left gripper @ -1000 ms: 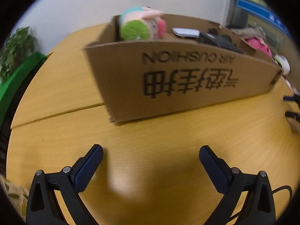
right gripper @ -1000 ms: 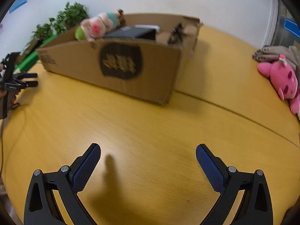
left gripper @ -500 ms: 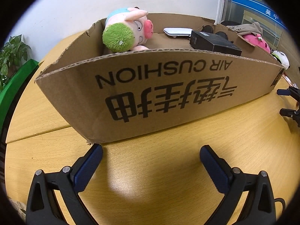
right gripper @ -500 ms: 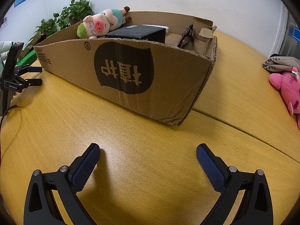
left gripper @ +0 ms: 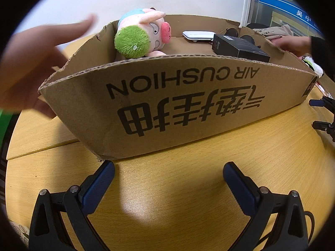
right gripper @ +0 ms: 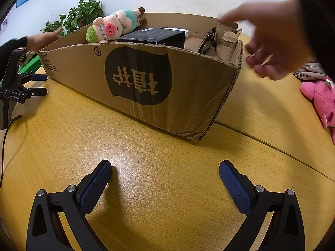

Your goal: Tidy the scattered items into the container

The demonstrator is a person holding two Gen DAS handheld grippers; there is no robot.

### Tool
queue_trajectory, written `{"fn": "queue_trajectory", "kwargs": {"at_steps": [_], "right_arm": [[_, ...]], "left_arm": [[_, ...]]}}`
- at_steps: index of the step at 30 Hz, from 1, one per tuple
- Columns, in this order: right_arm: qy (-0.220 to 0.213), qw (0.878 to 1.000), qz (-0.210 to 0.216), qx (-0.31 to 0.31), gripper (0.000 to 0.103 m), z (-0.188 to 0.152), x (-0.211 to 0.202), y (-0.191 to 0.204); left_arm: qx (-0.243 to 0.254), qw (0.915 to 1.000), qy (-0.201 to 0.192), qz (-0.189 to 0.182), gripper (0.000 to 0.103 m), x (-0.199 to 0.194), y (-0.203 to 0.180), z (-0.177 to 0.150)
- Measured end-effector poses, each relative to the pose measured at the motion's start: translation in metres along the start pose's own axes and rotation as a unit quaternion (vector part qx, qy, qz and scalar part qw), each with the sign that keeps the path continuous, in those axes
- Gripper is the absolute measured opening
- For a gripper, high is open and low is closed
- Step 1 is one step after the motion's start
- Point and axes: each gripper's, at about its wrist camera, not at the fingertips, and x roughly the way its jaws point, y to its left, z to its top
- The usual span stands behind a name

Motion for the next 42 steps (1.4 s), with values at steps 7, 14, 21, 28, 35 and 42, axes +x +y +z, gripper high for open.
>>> {"fn": "queue_trajectory", "kwargs": {"at_steps": [7, 14, 21, 28, 35, 42], "right_arm": [[-0.001, 1.000, -0.001, 0.000, 0.103, 0.001, 0.004, 0.005], [-0.001, 1.000, 0.000, -0.001, 0.103, 0.001, 0.004, 0.004], [-0.001, 1.000, 0.001, -0.003, 0.103, 0.000, 0.004, 0.004], [-0.001, 1.000, 0.002, -0.004, 0.103, 0.000, 0.004, 0.004], [-0.001, 1.000, 0.003, -0.006, 0.103, 0.000, 0.004, 0.004], [-0.001, 1.000, 0.003, -0.006, 0.103, -0.003, 0.003, 0.005]], "left_arm": [[0.000, 1.0000, 0.000, 0.000, 0.103, 0.002, -0.002, 0.002], [0.000, 1.0000, 0.000, 0.000, 0.103, 0.002, -0.002, 0.002], [0.001, 1.0000, 0.000, 0.000, 0.103, 0.002, -0.002, 0.002], [0.006, 1.0000, 0.000, -0.005, 0.103, -0.005, -0.002, -0.002], [0.006, 1.0000, -0.001, -0.005, 0.103, -0.013, -0.001, 0.001], [0.007, 1.0000, 0.000, -0.005, 0.103, -0.021, -0.001, 0.004]]}}
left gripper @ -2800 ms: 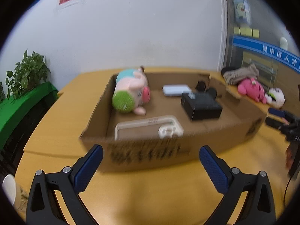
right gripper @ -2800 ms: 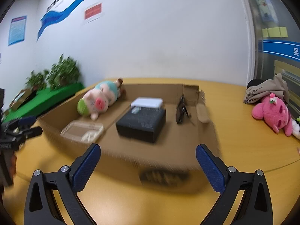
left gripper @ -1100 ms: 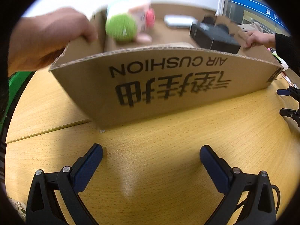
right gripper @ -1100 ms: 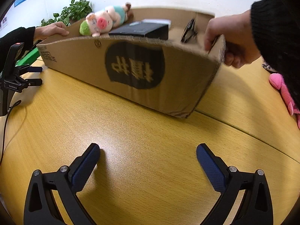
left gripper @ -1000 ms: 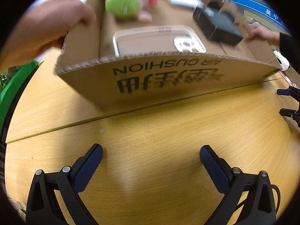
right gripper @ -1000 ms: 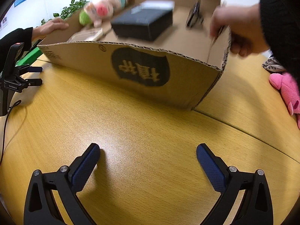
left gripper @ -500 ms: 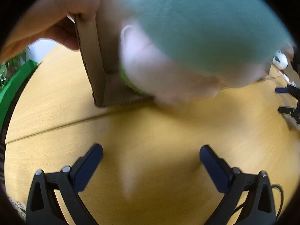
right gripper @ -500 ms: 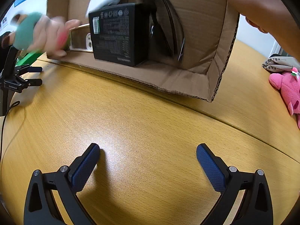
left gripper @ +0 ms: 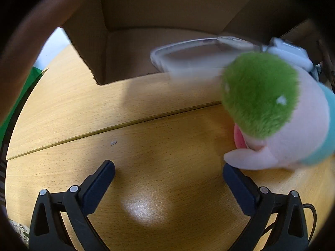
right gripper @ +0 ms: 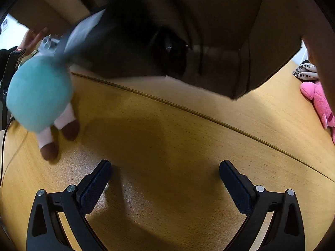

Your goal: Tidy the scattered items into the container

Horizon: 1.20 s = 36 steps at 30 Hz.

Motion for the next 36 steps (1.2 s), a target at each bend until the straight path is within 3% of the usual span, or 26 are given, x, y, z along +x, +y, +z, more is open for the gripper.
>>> {"fn": "queue_trajectory", "kwargs": {"at_steps": [36], "right_arm": [[0.000, 1.000, 0.014, -0.017, 0.103, -0.014, -0.006, 0.004]], "left_arm": [[0.001, 1.0000, -0.001, -0.001, 0.103, -0.010, 0.002, 0.006]]}}
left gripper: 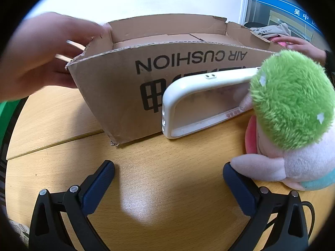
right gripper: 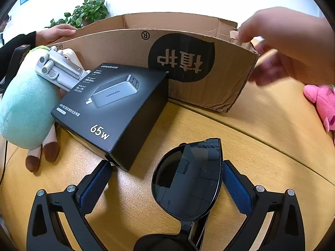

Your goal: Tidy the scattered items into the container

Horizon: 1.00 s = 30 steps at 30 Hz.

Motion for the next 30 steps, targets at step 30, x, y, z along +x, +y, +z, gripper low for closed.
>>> {"fn": "queue_trajectory", "kwargs": {"at_steps": [30], "right_arm": [[0.002, 0.999, -0.026, 0.035, 0.103, -0.001, -0.012, 0.010]], "left_arm": [[-0.005, 1.0000, -0.001, 0.004, 0.103, 0.015, -0.001, -0.001]]}}
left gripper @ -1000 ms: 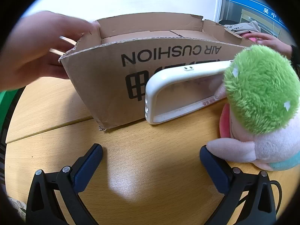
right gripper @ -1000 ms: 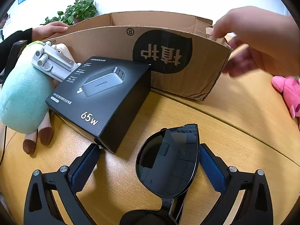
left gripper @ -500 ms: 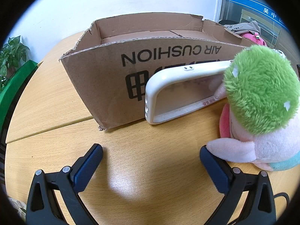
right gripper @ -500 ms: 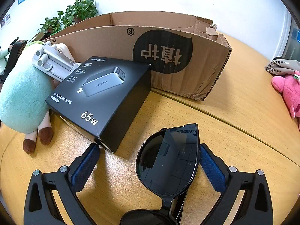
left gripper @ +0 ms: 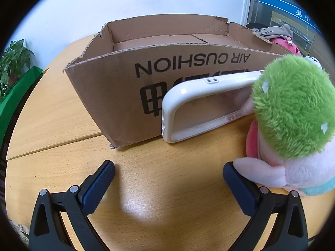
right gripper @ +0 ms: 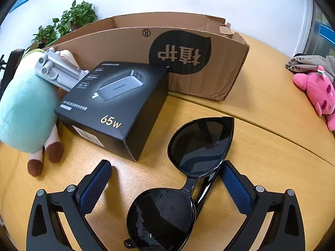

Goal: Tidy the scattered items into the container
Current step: 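Close the left and right grippers on the plush pig from both sides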

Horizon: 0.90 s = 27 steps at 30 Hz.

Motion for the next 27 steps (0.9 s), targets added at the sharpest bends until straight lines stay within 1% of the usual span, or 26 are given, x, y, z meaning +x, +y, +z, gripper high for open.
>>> {"fn": "queue_trajectory", "kwargs": {"at_steps": [8, 12, 14, 15, 16, 17, 18, 19, 20, 21, 22, 24, 25, 26, 27], "right_arm": [[0.001, 1.000, -0.017, 0.022, 0.103, 0.009, 0.006, 0.000], [0.002, 1.000, -0.011, 0.017, 0.103, 0.014, 0.008, 0.001], [0.013, 1.000, -0.009, 0.009, 0.103, 0.016, 0.010, 0.002], [0.037, 0.999, -0.011, 0.016, 0.103, 0.017, 0.009, 0.001], [0.057, 0.998, -0.019, 0.024, 0.103, 0.016, 0.007, 0.001], [0.080, 0.996, -0.030, 0.035, 0.103, 0.016, 0.004, 0.001], [0.116, 0.991, -0.050, 0.050, 0.103, 0.016, -0.001, -0.001], [0.140, 0.985, -0.066, 0.076, 0.103, 0.018, -0.014, -0.003], [0.141, 0.983, -0.065, 0.095, 0.103, 0.022, -0.027, -0.005], [0.129, 0.984, -0.055, 0.109, 0.103, 0.030, -0.042, -0.006], [0.110, 0.987, -0.046, 0.104, 0.103, 0.042, -0.061, -0.002], [0.090, 0.993, -0.026, 0.069, 0.103, 0.062, -0.079, 0.010], [0.081, 0.996, -0.001, 0.044, 0.103, 0.072, -0.085, 0.019], [0.073, 0.997, 0.021, 0.026, 0.103, 0.078, -0.088, 0.027], [0.066, 0.997, 0.039, 0.014, 0.103, 0.083, -0.089, 0.034]], "left_arm": [[-0.005, 1.0000, 0.000, 0.002, 0.103, 0.011, -0.006, 0.004], [-0.013, 0.9999, 0.000, 0.008, 0.103, 0.011, -0.003, 0.004], [-0.032, 0.9992, 0.010, 0.020, 0.103, 0.009, 0.000, 0.003], [-0.049, 0.9981, 0.026, 0.027, 0.102, 0.007, 0.002, 0.003], [-0.071, 0.9955, 0.055, 0.029, 0.101, 0.003, 0.006, 0.002], [-0.095, 0.9909, 0.093, 0.020, 0.100, -0.003, 0.011, 0.002], [-0.113, 0.9869, 0.115, 0.006, 0.097, -0.012, 0.014, 0.003], [-0.133, 0.9822, 0.132, -0.007, 0.097, -0.026, 0.016, 0.007], [-0.158, 0.9775, 0.138, -0.018, 0.097, -0.042, 0.017, 0.012], [-0.184, 0.9728, 0.137, -0.029, 0.097, -0.057, 0.017, 0.018], [-0.214, 0.9660, 0.137, -0.047, 0.097, -0.069, 0.016, 0.025], [-0.265, 0.9488, 0.150, -0.085, 0.098, -0.080, 0.007, 0.040], [-0.285, 0.9410, 0.157, -0.092, 0.098, -0.082, -0.001, 0.048], [-0.302, 0.9361, 0.156, -0.091, 0.098, -0.086, -0.010, 0.055], [-0.314, 0.9337, 0.149, -0.085, 0.098, -0.091, -0.019, 0.060]]}}
